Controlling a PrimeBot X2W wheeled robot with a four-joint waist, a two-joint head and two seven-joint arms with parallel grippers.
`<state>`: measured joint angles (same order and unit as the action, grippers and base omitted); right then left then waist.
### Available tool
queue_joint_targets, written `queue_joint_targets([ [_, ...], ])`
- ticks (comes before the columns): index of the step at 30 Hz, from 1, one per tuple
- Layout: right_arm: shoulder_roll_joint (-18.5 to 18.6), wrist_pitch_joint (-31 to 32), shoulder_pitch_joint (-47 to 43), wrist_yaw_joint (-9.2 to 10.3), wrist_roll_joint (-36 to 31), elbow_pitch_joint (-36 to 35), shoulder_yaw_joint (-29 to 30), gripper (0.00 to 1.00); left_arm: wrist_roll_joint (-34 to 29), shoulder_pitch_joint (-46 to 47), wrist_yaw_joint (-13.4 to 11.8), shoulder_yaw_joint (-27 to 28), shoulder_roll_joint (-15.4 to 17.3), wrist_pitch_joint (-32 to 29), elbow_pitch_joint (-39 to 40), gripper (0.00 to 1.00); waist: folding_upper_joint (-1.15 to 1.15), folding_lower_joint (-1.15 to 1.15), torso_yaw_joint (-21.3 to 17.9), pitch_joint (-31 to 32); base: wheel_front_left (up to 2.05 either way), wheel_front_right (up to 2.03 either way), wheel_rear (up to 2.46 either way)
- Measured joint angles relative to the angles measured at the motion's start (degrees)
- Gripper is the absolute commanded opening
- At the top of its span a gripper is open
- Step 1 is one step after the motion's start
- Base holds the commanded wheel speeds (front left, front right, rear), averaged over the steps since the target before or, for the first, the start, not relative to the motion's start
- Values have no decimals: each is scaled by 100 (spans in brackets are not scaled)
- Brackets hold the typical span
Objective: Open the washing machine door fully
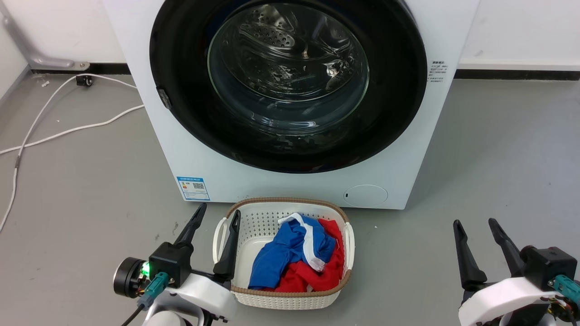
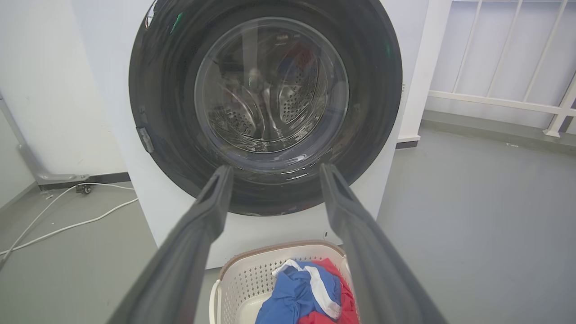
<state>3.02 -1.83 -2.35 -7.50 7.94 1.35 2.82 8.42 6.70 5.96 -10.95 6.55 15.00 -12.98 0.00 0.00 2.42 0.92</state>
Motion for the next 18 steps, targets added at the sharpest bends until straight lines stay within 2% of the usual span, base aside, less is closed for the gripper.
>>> queue_joint_targets([
  [5, 0, 9, 2, 1, 16, 14, 5, 100, 32, 5, -16, 1, -5, 5, -26, 100, 0, 0, -2, -2, 0, 0, 0],
  [6, 0, 10, 2, 1, 42, 19, 5, 67, 33, 8, -16, 2, -7, 5, -25, 100, 0, 0, -3, -3, 0, 0, 0],
  [7, 0, 9, 3, 0, 79, 19, 5, 10, 33, 15, -18, 3, -8, 5, -24, 100, 0, 0, -3, -5, 0, 0, 0],
  [8, 0, 10, 3, 1, 121, 23, 7, 0, 33, 21, -16, 3, -8, 5, -21, 100, 0, 0, -3, -5, 0, 0, 0],
  [12, 0, -56, 4, 1, 392, 21, 20, 0, 38, 31, -24, 13, -13, 5, -11, 100, 0, 0, -6, -6, 0, 0, 0],
  [14, 0, -241, 26, 1, 1490, 22, -10, 0, 38, 31, -42, 21, -14, 5, -8, 100, 0, 0, -11, -6, 0, 0, 0],
  [18, -1, -519, 65, 1, 3134, 90, -130, 0, 83, 31, -42, 57, -29, 7, 55, 100, 0, 0, -24, -7, 0, 0, 0],
])
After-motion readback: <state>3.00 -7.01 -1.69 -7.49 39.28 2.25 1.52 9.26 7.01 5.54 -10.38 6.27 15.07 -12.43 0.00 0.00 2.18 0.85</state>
